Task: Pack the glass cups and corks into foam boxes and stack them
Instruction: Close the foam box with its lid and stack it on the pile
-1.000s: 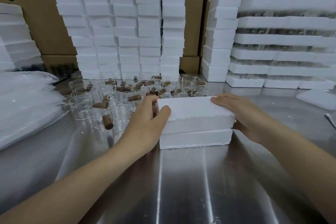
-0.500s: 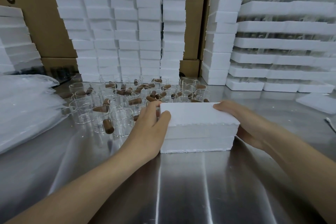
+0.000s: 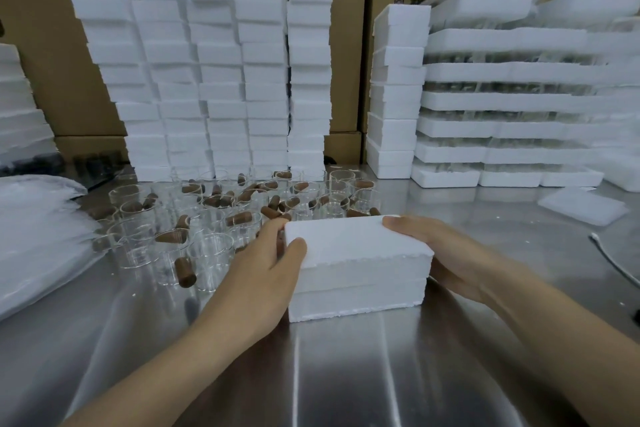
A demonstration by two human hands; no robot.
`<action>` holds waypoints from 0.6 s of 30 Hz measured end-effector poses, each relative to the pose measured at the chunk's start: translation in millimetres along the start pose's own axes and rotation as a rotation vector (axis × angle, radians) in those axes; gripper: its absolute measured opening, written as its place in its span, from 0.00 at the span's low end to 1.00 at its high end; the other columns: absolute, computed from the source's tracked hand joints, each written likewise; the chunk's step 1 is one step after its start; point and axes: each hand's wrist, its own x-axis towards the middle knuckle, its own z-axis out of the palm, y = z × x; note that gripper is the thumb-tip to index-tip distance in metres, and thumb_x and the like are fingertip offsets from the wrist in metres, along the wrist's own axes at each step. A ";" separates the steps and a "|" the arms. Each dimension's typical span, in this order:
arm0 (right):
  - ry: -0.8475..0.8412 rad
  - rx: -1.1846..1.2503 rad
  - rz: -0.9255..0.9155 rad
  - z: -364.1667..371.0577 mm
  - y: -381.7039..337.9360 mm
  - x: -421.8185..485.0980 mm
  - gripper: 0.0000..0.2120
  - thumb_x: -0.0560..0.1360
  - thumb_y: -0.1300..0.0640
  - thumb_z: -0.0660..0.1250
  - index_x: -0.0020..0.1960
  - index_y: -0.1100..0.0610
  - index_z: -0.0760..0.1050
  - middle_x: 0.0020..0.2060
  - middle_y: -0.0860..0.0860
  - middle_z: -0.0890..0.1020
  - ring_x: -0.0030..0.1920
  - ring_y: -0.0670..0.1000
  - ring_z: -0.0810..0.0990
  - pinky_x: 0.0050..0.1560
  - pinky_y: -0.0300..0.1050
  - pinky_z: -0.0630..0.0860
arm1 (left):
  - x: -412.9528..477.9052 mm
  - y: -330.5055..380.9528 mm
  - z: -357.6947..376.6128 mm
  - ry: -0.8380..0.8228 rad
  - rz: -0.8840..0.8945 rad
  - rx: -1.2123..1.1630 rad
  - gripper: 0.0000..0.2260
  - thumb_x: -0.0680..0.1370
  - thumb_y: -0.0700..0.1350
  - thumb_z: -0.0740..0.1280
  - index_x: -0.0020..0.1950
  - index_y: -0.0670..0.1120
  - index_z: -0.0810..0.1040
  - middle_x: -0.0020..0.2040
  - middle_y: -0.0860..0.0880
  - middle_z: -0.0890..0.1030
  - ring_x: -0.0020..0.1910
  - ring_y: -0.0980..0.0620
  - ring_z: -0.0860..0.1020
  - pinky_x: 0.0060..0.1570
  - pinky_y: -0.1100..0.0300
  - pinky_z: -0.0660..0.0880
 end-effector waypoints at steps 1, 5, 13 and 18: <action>0.005 -0.003 -0.001 -0.3 0.5 0.5 0.17 0.81 0.45 0.69 0.65 0.52 0.84 0.61 0.53 0.87 0.59 0.53 0.87 0.47 0.38 0.81 | 0.1 -2.1 1.2 -0.011 0.000 -0.006 0.15 0.85 0.60 0.56 0.70 0.60 0.71 0.48 0.52 0.81 0.35 0.58 0.77 0.36 0.56 0.74; 0.031 -0.032 -0.013 1.0 -0.1 -0.9 0.15 0.81 0.45 0.69 0.62 0.51 0.86 0.58 0.53 0.88 0.55 0.51 0.88 0.44 0.37 0.80 | 1.8 -7.6 6.8 -0.013 0.000 -0.078 0.14 0.87 0.59 0.55 0.73 0.63 0.68 0.57 0.54 0.78 0.49 0.51 0.76 0.46 0.51 0.71; 0.051 -0.032 -0.005 0.6 -0.1 -2.2 0.16 0.79 0.46 0.71 0.59 0.55 0.85 0.49 0.52 0.89 0.44 0.48 0.86 0.35 0.35 0.77 | 0.0 -1.6 6.2 -0.029 -0.038 -0.189 0.19 0.73 0.72 0.55 0.61 0.70 0.70 0.57 0.54 0.79 0.50 0.53 0.78 0.47 0.53 0.72; 0.071 -0.031 -0.018 -1.4 3.2 -0.6 0.15 0.77 0.44 0.72 0.55 0.54 0.85 0.48 0.52 0.88 0.43 0.49 0.86 0.40 0.39 0.77 | 0.6 -5.6 2.7 -0.150 -0.018 -0.264 0.39 0.64 0.83 0.68 0.70 0.69 0.65 0.57 0.71 0.80 0.55 0.64 0.83 0.50 0.61 0.78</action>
